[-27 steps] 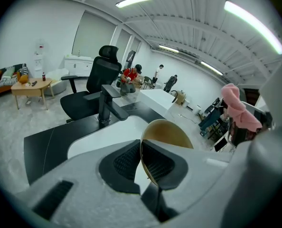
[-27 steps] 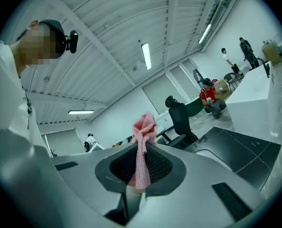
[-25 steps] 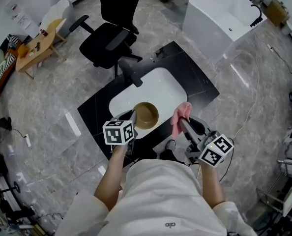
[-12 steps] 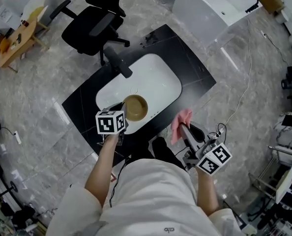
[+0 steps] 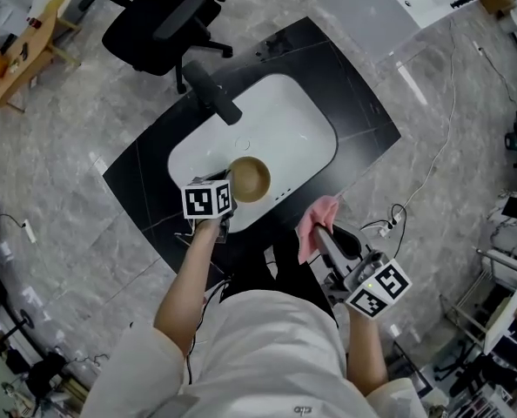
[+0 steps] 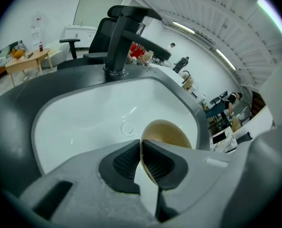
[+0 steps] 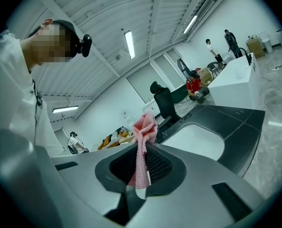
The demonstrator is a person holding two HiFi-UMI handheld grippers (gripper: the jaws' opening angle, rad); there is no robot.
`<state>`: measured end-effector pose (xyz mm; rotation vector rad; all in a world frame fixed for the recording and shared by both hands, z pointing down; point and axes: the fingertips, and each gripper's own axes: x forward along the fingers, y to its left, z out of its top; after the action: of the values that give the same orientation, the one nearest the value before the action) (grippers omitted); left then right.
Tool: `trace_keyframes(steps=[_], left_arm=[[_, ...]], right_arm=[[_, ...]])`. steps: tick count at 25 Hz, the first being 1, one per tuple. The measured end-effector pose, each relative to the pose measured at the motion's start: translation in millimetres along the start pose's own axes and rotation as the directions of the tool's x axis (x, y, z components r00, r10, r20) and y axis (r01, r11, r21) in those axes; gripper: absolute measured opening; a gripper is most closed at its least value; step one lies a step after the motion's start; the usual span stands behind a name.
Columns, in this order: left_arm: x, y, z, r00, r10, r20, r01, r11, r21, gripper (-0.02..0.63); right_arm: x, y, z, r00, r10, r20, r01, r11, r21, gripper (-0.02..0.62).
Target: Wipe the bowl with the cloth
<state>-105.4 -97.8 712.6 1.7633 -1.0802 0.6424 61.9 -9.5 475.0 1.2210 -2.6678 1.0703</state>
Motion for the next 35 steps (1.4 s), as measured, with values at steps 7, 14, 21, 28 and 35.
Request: trace_keyframes(steps=[7,14,21,28,35], left_arm=[[42.7,23.7,-12.2,0.999,0.005,-0.042,-0.009,0.995,-0.099,0.026],[77.0,42.1,-21.3,0.998,0.018,-0.059,-0.029,0.983,-0.182,0.026],[91.5,58.6,-20.6,0.998,0.021,-0.058,-0.034,0.971,-0.236,0.026],[95.6,66.7,-25.9,1.0,-0.003,-0.026,-0.006,0.938,-0.348,0.026],[99.7,64.9,-33.1,0.999,-0.006,-0.053,-0.012,0.942,-0.334,0.169]], right_arm=[[15.0,-9.4,-15.7,0.999,-0.027,-0.02,0.027,0.999,0.022,0.029],[26.4,-22.2,-30.3,0.998,-0.059,-0.036,0.061,0.996,0.059,0.029],[35.7,-21.5,-34.4,0.997,-0.059,-0.043,0.062,0.995,0.075,0.029],[36.9,-17.9,-36.7,0.997,-0.062,-0.047,0.066,0.995,0.075,0.029],[33.0,-14.4,-38.3,0.997,-0.068,-0.048,0.071,0.995,0.075,0.029]])
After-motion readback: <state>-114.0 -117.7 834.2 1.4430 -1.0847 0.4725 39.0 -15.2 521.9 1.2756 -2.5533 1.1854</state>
